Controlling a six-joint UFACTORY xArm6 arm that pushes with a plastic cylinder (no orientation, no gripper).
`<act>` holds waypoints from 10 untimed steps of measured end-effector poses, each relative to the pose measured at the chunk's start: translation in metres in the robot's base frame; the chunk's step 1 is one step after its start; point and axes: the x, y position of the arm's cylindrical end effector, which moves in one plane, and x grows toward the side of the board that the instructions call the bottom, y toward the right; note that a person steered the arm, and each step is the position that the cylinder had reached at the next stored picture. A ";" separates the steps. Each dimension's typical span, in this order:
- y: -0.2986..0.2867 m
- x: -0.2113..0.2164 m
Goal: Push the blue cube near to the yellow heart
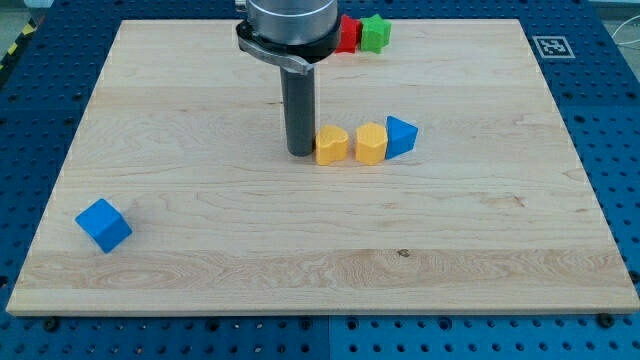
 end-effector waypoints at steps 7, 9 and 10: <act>-0.105 0.133; -0.212 0.152; -0.259 0.154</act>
